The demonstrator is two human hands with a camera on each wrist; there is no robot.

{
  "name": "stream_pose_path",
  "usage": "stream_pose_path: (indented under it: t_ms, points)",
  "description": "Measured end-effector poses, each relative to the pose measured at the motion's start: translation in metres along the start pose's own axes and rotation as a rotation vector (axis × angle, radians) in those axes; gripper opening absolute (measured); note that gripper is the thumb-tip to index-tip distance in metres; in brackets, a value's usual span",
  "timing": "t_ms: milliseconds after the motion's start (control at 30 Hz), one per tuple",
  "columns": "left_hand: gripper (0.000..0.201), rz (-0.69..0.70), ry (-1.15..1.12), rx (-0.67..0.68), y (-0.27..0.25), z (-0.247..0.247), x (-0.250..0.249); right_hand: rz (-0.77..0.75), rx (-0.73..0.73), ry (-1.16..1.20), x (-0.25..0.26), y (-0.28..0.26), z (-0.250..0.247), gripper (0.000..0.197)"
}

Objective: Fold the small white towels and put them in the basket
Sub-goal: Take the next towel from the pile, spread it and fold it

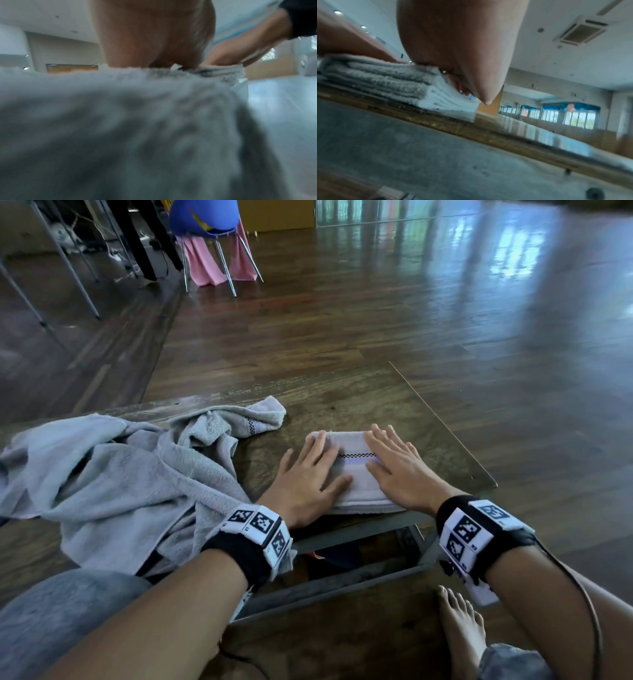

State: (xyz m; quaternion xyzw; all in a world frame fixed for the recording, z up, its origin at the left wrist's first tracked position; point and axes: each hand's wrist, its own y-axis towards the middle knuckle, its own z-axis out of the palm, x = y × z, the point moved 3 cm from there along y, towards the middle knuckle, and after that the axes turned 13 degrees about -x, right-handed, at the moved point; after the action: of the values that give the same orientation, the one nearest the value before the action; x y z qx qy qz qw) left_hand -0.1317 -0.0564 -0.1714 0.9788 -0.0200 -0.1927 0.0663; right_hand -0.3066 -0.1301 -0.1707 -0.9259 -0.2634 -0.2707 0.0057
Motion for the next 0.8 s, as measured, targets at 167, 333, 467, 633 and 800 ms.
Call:
stream_pose_path:
  t_ms: [167,333,467,633,800]
  points:
    - [0.053,0.337,-0.019,-0.202,-0.024,-0.013,-0.019,-0.251,-0.146,0.100,0.011,-0.026,-0.030,0.032]
    - [0.024,0.288,-0.159,-0.259,-0.029,-0.019,-0.027,-0.317,-0.092,0.014,0.021,-0.052,-0.032,0.024]
    - [0.012,0.172,-0.263,-0.292,-0.030,-0.019,-0.031,-0.295,-0.176,0.020,0.023,-0.061,-0.031,0.012]
    - [0.011,0.095,-0.308,-0.294,-0.029,-0.020,-0.035,-0.290,-0.146,0.045,0.017,-0.062,-0.032,0.013]
    - [0.015,0.080,-0.293,-0.276,-0.028,-0.021,-0.035,-0.255,-0.133,0.001,0.001,-0.061,-0.036,0.028]
